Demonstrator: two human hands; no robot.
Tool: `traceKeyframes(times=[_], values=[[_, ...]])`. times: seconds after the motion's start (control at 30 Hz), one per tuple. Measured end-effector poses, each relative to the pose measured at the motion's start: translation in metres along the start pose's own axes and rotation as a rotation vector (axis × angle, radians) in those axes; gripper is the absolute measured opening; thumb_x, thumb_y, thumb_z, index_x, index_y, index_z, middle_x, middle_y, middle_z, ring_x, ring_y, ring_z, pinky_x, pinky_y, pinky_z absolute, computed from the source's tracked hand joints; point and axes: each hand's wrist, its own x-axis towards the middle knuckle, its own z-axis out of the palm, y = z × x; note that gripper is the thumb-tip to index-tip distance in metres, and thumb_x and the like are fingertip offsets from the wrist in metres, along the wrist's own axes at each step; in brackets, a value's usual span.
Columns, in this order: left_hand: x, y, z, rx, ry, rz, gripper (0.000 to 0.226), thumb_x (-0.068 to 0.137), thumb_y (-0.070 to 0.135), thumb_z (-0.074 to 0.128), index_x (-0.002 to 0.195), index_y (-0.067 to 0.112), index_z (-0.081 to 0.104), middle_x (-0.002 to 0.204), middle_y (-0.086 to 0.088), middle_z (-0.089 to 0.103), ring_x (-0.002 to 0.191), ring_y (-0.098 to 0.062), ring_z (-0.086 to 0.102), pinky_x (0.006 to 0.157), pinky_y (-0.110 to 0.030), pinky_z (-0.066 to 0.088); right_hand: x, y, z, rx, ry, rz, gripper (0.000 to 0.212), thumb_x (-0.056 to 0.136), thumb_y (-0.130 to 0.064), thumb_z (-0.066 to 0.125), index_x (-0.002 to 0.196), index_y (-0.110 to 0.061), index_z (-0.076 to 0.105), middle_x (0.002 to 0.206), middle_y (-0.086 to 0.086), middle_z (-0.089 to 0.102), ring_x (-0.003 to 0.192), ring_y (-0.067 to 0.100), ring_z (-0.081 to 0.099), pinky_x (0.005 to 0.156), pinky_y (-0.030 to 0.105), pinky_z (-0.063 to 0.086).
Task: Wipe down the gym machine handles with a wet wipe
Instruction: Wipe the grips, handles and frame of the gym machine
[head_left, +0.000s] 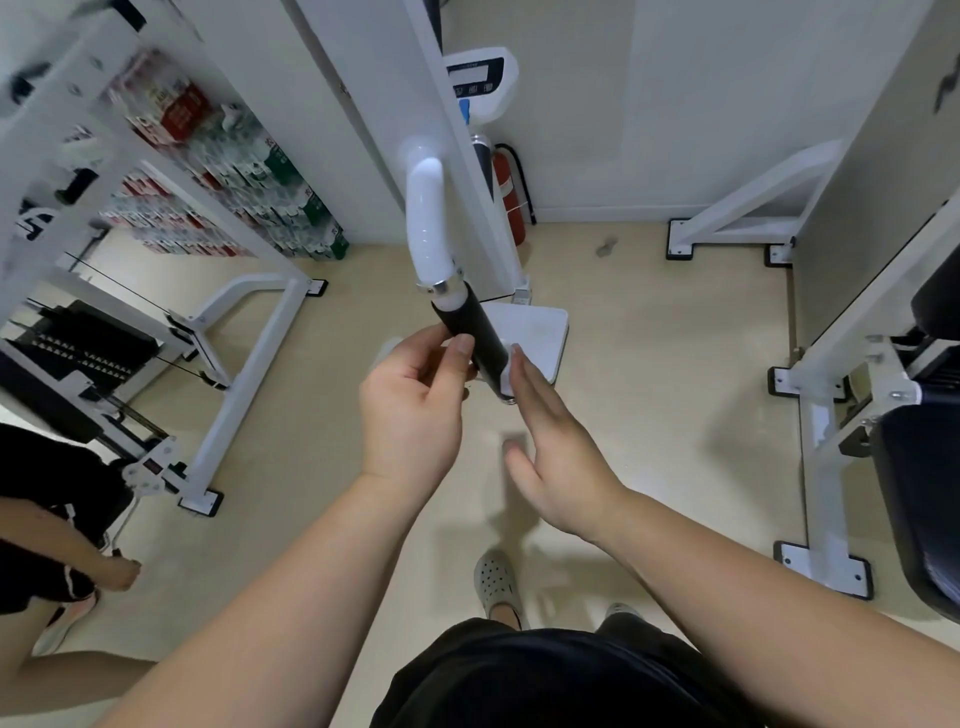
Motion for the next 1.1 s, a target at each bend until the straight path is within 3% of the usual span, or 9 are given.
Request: traceKeyframes(times=[0.1,0.2,0.27,0.37,0.47,0.63,0.8,0.97,1.1], values=[[-0.001,-0.001,-0.002,0.013,0.034,0.004,0.018,0.100,0.015,0.061,0.111,0.009,0.074,0.092,-0.007,0.077,0.083,-0.017,0.078,0.075,-0.040,0.063,0.007,-0.014,0.004,0.008,0.078,-0.129,0.082,0.092,0.000,0.053,0.161,-0.008,0.011,0.167,-0.007,0.000,0.150,-0.015,-0.003,0.120,0.010,0.016],[-0.003,0.003,-0.002,0.009,0.030,0.015,0.017,0.100,0.015,0.060,0.106,0.010,0.076,0.085,0.001,0.076,0.082,-0.016,0.077,0.077,-0.044,0.063,0.017,-0.030,0.008,0.059,0.150,-0.189,0.082,0.090,-0.013,0.050,0.162,-0.016,0.012,0.169,-0.012,0.001,0.156,-0.002,0.005,0.120,0.010,0.019],[-0.003,0.004,-0.001,0.001,0.017,0.013,0.018,0.099,0.017,0.061,0.105,0.012,0.077,0.082,0.006,0.076,0.084,-0.019,0.077,0.079,-0.048,0.062,0.014,-0.023,0.008,0.035,0.118,-0.149,0.084,0.091,-0.007,0.051,0.163,-0.020,0.008,0.169,-0.013,-0.005,0.156,-0.002,0.006,0.118,0.009,0.019],[-0.002,0.002,0.000,-0.010,0.015,0.004,0.021,0.097,0.026,0.060,0.106,0.018,0.077,0.086,0.005,0.079,0.088,-0.021,0.077,0.082,-0.052,0.060,-0.001,-0.002,0.009,-0.047,-0.023,-0.035,0.083,0.095,0.001,0.049,0.162,-0.016,0.002,0.170,-0.006,-0.012,0.146,-0.019,-0.012,0.113,0.004,0.012],[-0.002,0.000,-0.002,-0.012,0.000,0.015,0.018,0.097,0.030,0.059,0.096,0.040,0.074,0.086,0.011,0.078,0.089,-0.018,0.076,0.083,-0.053,0.060,-0.005,0.002,0.012,-0.015,-0.064,0.033,0.079,0.099,0.000,0.048,0.162,-0.013,0.003,0.172,-0.002,-0.012,0.145,-0.019,-0.017,0.112,-0.001,0.004],[0.001,-0.008,-0.008,-0.065,-0.089,0.048,0.024,0.097,0.032,0.054,0.094,0.044,0.075,0.088,0.012,0.078,0.090,-0.017,0.076,0.083,-0.047,0.060,0.004,-0.036,0.012,0.074,0.082,0.011,0.077,0.096,-0.006,0.046,0.162,-0.015,0.008,0.172,-0.001,-0.002,0.154,-0.004,-0.009,0.122,0.010,0.004],[0.008,-0.009,-0.016,-0.204,-0.257,0.072,0.037,0.098,0.027,0.048,0.095,0.052,0.075,0.092,0.018,0.078,0.086,-0.002,0.074,0.071,-0.017,0.055,0.007,-0.047,0.017,0.026,0.195,0.023,0.083,0.094,0.001,0.048,0.163,-0.015,0.006,0.173,-0.001,0.004,0.158,0.005,-0.001,0.127,0.020,0.009],[0.028,-0.023,-0.031,-0.187,-0.350,0.077,0.037,0.095,0.031,0.049,0.096,0.062,0.070,0.095,0.020,0.077,0.091,-0.004,0.074,0.082,-0.037,0.060,-0.007,-0.032,0.041,-0.010,0.170,0.279,0.077,0.094,0.007,0.047,0.162,-0.012,0.016,0.171,0.002,0.016,0.158,0.012,0.011,0.128,0.038,0.017],[0.026,-0.042,-0.035,-0.152,-0.345,0.065,0.024,0.090,0.038,0.053,0.094,0.057,0.068,0.095,0.018,0.076,0.092,-0.006,0.073,0.080,-0.030,0.056,-0.002,-0.043,0.048,0.071,0.315,0.345,0.074,0.089,0.010,0.042,0.158,-0.016,0.032,0.161,0.000,0.038,0.151,0.016,0.031,0.126,0.042,0.025]])
